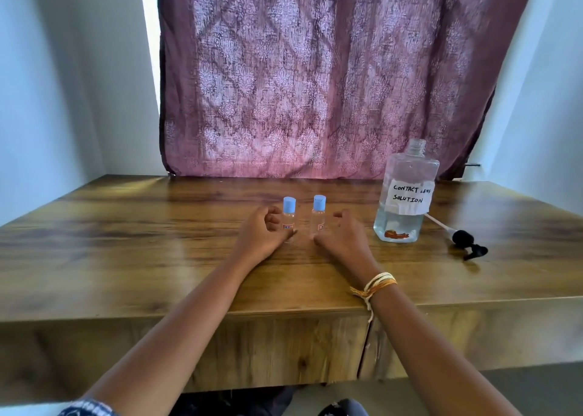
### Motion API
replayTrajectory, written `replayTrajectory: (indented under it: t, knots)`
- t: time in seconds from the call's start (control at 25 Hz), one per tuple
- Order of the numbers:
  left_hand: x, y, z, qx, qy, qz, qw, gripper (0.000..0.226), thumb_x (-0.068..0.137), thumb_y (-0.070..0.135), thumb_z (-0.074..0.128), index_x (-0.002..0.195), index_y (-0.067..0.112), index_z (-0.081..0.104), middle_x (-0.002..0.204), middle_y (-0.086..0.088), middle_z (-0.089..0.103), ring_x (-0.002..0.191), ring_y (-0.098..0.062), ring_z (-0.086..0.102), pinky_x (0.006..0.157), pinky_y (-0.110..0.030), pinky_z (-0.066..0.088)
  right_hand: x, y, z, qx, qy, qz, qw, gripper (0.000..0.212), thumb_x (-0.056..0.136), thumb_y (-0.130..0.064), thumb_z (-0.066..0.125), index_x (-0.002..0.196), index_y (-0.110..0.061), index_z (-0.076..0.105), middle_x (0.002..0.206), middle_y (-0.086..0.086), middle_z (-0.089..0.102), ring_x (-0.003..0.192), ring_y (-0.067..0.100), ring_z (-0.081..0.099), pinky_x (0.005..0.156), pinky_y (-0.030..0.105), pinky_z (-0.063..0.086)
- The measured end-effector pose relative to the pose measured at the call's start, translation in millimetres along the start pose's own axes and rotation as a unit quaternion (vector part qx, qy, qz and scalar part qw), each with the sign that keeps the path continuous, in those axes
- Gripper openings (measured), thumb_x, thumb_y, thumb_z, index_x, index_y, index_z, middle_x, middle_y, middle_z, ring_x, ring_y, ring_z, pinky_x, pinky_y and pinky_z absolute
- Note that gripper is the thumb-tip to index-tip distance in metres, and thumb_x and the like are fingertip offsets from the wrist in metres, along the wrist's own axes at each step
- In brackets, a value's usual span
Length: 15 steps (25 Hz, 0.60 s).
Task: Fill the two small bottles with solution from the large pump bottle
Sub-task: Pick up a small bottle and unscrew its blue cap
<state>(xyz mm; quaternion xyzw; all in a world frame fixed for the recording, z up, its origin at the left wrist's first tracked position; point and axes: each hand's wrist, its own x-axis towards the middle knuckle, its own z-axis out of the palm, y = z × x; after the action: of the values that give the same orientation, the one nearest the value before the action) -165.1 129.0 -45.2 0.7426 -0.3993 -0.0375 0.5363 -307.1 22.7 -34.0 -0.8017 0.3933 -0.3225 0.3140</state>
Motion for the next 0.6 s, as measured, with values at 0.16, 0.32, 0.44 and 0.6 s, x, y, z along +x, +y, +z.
replayTrajectory:
  t: [0.16,0.32,0.44,0.6]
  knots:
    - [1,2,1,-0.007,0.005,0.028,1.0,0.041,0.077,0.032,0.076,0.112,0.013,0.065,0.102,0.0,0.068,0.09,-0.014,0.066,0.076,-0.023,0.051,-21,-15,-1,0.081,0.113,-0.107,0.985,0.036,0.079,-0.017,0.07,0.115,-0.014,0.063,0.087,-0.006,0.065,0.078,0.01,0.061,0.077,0.03,0.053]
    - [4,-1,3,-0.001,-0.007,0.022,1.0,0.032,0.08,0.031,0.074,0.105,0.011,0.068,0.094,-0.005,0.071,0.083,-0.019,0.066,0.076,-0.031,0.053,-22,-31,5,0.059,0.074,-0.183,0.979,0.033,0.08,-0.013,0.069,0.113,-0.018,0.069,0.059,-0.012,0.056,0.056,0.004,0.056,0.062,0.014,0.041]
    - [3,1,2,-0.016,0.0,0.019,1.0,0.021,0.082,0.026,0.072,0.095,0.01,0.068,0.08,0.0,0.065,0.068,-0.008,0.058,0.062,-0.015,0.046,-15,-37,12,0.037,0.059,-0.198,0.978,0.032,0.081,-0.018,0.07,0.113,-0.021,0.07,0.056,-0.021,0.043,0.049,-0.002,0.049,0.059,0.012,0.036]
    - [-1,5,0,-0.049,-0.023,0.042,0.998,0.013,0.083,0.017,0.062,0.091,0.021,0.071,0.068,0.005,0.067,0.059,-0.005,0.057,0.061,-0.024,0.047,-5,-43,14,0.088,0.014,-0.187,0.978,0.031,0.079,-0.025,0.076,0.11,-0.025,0.07,0.097,-0.013,0.072,0.074,0.004,0.065,0.077,0.028,0.054]
